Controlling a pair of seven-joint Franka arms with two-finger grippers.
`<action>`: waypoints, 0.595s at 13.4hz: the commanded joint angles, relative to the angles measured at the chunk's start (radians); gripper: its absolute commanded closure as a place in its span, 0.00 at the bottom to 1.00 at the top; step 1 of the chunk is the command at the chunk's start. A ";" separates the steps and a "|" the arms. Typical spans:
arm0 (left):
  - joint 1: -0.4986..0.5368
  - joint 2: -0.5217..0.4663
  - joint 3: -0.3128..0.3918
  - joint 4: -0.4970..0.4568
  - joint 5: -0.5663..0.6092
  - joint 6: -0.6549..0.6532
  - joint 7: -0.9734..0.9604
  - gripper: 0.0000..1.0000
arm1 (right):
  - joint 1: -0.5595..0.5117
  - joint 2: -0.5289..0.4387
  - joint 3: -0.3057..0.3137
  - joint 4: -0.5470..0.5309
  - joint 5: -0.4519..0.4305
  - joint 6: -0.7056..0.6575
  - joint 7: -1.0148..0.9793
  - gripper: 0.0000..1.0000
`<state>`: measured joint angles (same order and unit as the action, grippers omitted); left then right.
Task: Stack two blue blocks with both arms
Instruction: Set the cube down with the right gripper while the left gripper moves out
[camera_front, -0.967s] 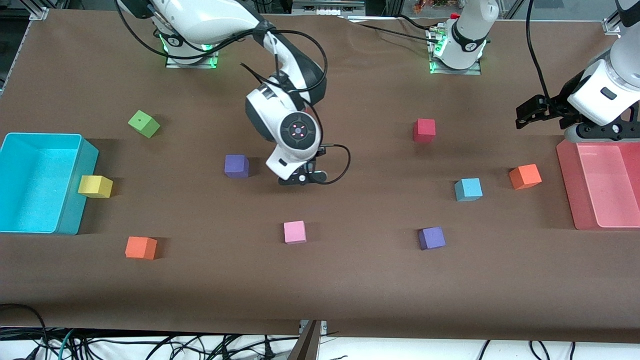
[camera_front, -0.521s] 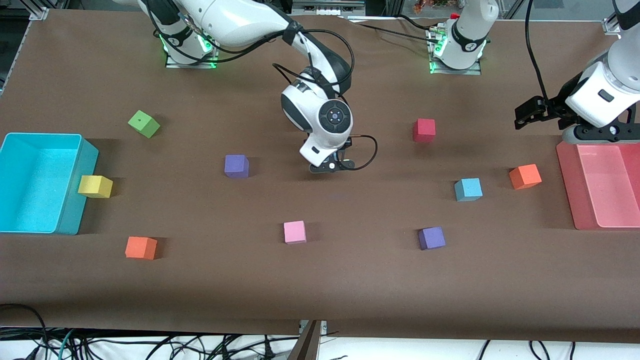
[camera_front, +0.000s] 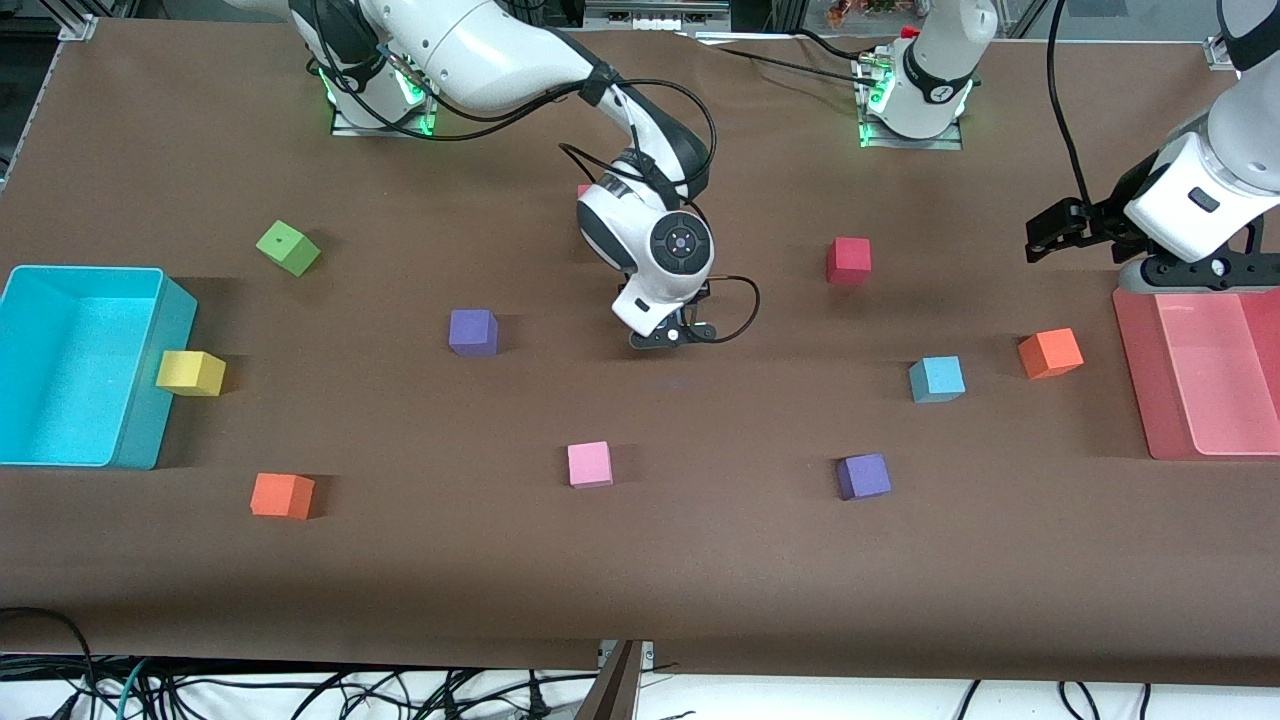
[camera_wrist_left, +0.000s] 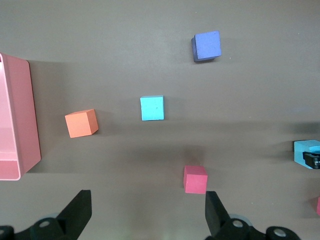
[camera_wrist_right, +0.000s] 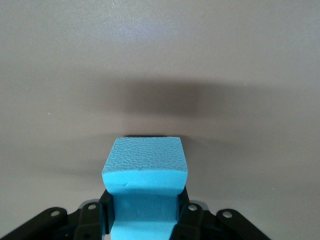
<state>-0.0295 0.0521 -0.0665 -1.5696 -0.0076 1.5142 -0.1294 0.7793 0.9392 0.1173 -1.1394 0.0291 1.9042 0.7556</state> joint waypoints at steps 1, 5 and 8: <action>0.003 -0.006 -0.003 -0.013 0.018 0.017 -0.002 0.00 | 0.020 0.029 -0.005 0.038 -0.003 0.016 0.037 0.01; 0.003 -0.008 -0.003 -0.018 0.017 0.027 -0.002 0.00 | 0.017 0.029 -0.007 0.035 -0.001 0.032 0.024 0.00; 0.003 -0.003 -0.003 -0.021 0.017 0.031 -0.002 0.00 | 0.008 0.017 -0.008 0.038 -0.001 0.024 0.019 0.00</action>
<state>-0.0293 0.0528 -0.0656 -1.5756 -0.0076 1.5276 -0.1294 0.7879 0.9523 0.1123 -1.1335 0.0288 1.9427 0.7708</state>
